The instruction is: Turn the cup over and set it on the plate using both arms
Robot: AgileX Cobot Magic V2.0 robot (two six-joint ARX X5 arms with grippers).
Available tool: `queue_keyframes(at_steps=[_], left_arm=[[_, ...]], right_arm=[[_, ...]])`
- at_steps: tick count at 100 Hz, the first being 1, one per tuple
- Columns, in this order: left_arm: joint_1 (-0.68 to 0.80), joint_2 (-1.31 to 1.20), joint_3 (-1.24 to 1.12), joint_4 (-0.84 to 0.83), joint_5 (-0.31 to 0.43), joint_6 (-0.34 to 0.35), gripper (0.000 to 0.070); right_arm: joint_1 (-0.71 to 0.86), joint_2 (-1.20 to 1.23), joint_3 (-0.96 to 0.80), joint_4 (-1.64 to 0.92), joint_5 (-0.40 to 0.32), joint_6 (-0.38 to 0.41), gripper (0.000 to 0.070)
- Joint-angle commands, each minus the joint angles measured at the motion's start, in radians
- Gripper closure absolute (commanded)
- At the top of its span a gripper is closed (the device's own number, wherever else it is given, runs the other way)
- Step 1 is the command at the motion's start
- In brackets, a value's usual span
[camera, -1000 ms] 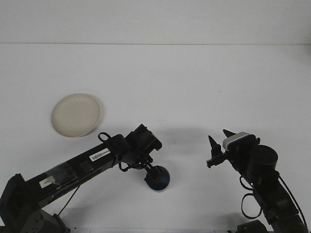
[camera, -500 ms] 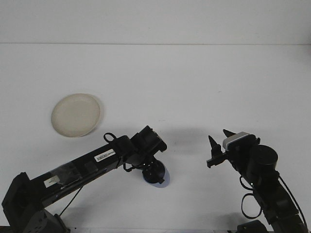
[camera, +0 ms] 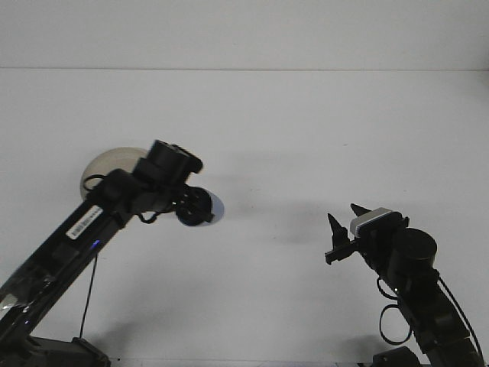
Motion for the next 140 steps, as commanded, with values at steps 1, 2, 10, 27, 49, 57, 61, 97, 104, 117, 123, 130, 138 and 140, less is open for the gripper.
queue_keyframes(at_steps=[1,2,10,27,49,57,61,97,104,117,123,130,138,140], left_arm=[[0.097,0.000,0.017,-0.019,-0.010,0.017,0.0686],[0.113,-0.002,0.017,-0.021,-0.010,0.018,0.0686],[0.237,-0.007,0.017,-0.034,-0.010,0.034,0.0686],[0.423,0.008,0.017,-0.011,-0.007,0.040,0.0686],[0.566,0.084,0.017,0.003,-0.006,0.040,0.0686],[0.594,0.124,0.017,0.014,-0.006,0.040,0.0687],[0.605,0.146,0.017,0.026,-0.005,0.040,0.0687],[0.629,0.314,0.017,0.108,0.029,0.058,0.0686],[0.628,0.332,0.017,0.137,0.036,0.068,0.0677],[0.629,0.340,0.018,0.200,0.060,0.064,0.0316],[0.629,0.332,0.025,0.211,0.060,0.060,0.0165],[0.629,0.318,0.048,0.202,0.060,0.060,0.0156],[0.629,0.287,0.082,0.182,0.060,0.060,0.0156],[0.629,0.276,0.089,0.177,0.060,0.060,0.0156]], right_arm=[[0.001,0.003,0.005,0.010,-0.002,0.010,0.0316],[0.001,0.003,0.005,0.010,-0.002,0.010,0.0316],[0.001,0.003,0.005,0.010,-0.002,0.010,0.0316],[0.001,0.003,0.005,0.010,-0.002,0.010,0.0316],[0.001,0.003,0.005,-0.003,-0.002,0.010,0.0316],[0.001,0.003,0.005,-0.007,-0.002,0.009,0.0316],[0.001,0.003,0.005,-0.008,-0.002,0.009,0.0316],[0.001,0.003,0.005,-0.009,-0.002,0.007,0.0316],[0.001,0.003,0.005,-0.009,-0.002,0.007,0.0316],[0.001,0.003,0.005,-0.009,-0.002,0.007,0.0316],[0.001,0.003,0.005,-0.009,-0.002,0.007,0.0316],[0.001,0.003,0.005,-0.009,-0.001,0.007,0.0316],[0.001,0.003,0.005,-0.009,0.002,0.006,0.0316],[0.001,0.003,0.005,-0.009,0.005,0.006,0.0316]])
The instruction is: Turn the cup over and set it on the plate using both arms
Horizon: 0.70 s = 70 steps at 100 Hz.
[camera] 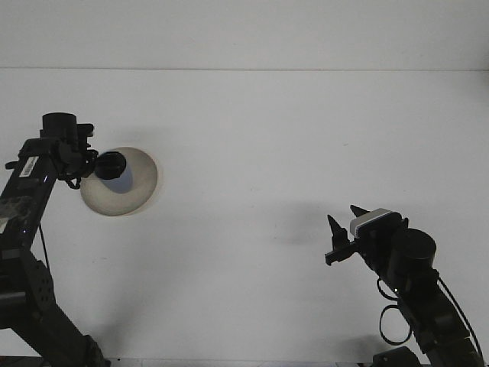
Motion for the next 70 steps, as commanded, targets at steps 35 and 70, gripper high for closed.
queue_keyframes(at_steps=[35,70], left_arm=[[0.004,-0.406,0.080,-0.047,0.021,-0.035,0.0157],[0.000,-0.761,-0.185,-0.011,0.098,-0.021,0.0513]], right_arm=[[-0.029,0.002,0.005,0.056,0.091,-0.006,0.0316],[-0.185,-0.120,0.004,0.112,0.099,-0.001,0.0403]])
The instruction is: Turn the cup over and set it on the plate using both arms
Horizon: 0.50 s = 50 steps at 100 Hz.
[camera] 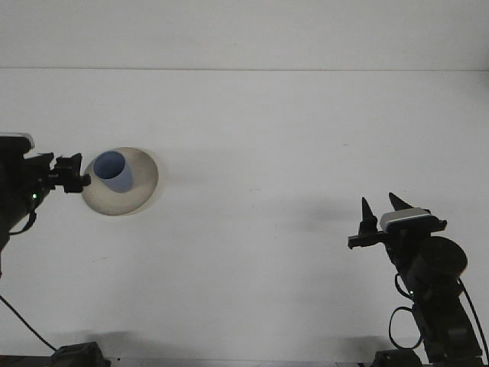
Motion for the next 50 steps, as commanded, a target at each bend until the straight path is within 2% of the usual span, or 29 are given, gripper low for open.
queue_keyframes(at_steps=[1,5,10,12,14,28,35,50], left_arm=[[0.002,-0.048,-0.106,0.051,0.001,0.012,0.0528],[0.002,-0.101,-0.196,0.109,0.001,0.013,0.0582],[0.003,-0.174,-0.320,0.198,0.001,0.012,0.0664],[0.003,-0.204,-0.373,0.238,0.001,0.012,0.0700],[0.003,-0.235,-0.425,0.280,0.001,0.012,0.0688],[0.000,-0.452,-0.777,0.590,0.001,0.010,0.0685],[0.000,-0.555,-0.913,0.716,-0.003,-0.017,0.0686],[0.000,-0.691,-1.012,0.785,-0.051,-0.098,0.0687]], right_arm=[[-0.025,-0.026,0.003,0.013,0.000,0.002,0.0419],[-0.039,-0.043,-0.002,0.014,0.000,0.003,0.0477],[-0.055,-0.068,-0.010,0.014,-0.006,0.006,0.0606],[-0.060,-0.082,-0.016,0.016,-0.018,0.006,0.0678],[-0.064,-0.093,-0.022,0.021,-0.028,0.006,0.0700],[-0.074,-0.169,-0.073,0.076,-0.034,0.032,0.0700],[-0.074,-0.195,-0.091,0.097,-0.034,0.032,0.0700],[-0.074,-0.205,-0.094,0.092,-0.055,0.035,0.0700]])
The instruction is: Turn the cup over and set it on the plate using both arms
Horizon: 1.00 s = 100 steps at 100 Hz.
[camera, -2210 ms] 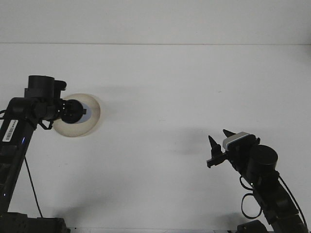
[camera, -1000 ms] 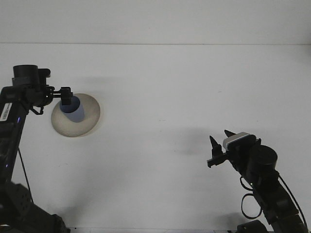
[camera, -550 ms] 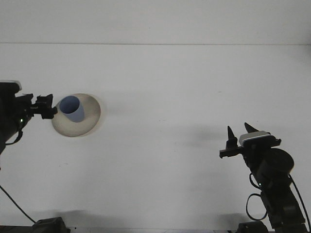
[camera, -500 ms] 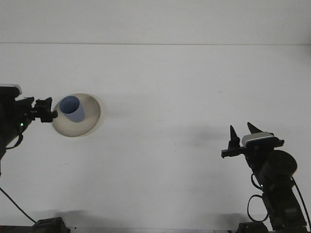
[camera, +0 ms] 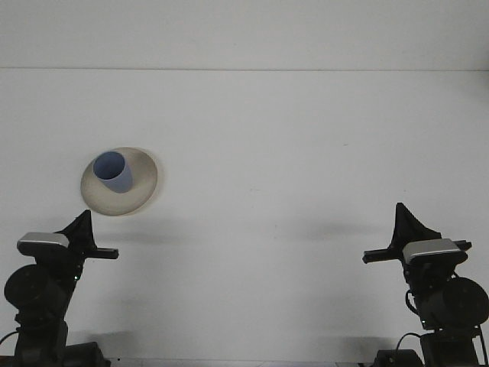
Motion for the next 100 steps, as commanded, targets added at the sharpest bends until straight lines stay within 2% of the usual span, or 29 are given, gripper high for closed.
queue_keyframes(at_steps=[1,12,72,81,88,100], left_arm=[[0.001,-0.026,0.015,0.040,-0.018,-0.059,0.0687],[0.001,-0.057,0.016,0.070,-0.018,-0.079,0.0685],[0.001,-0.119,0.016,0.084,-0.018,-0.079,0.0685],[0.001,-0.125,0.014,0.081,-0.024,-0.035,0.0685],[-0.005,-0.143,-0.003,0.077,-0.025,-0.033,0.0685],[-0.049,-0.184,-0.088,0.084,-0.129,0.002,0.0685]], right_arm=[[0.000,0.004,0.002,-0.003,-0.014,0.018,0.0700],[0.001,0.004,0.003,-0.005,-0.014,0.017,0.0700],[0.001,0.004,0.003,0.000,-0.006,0.021,0.0700],[0.001,0.004,0.003,0.000,-0.006,0.021,0.0700],[0.001,0.004,0.003,0.000,-0.006,0.021,0.0700],[0.001,0.004,0.003,-0.001,-0.006,0.021,0.0700]])
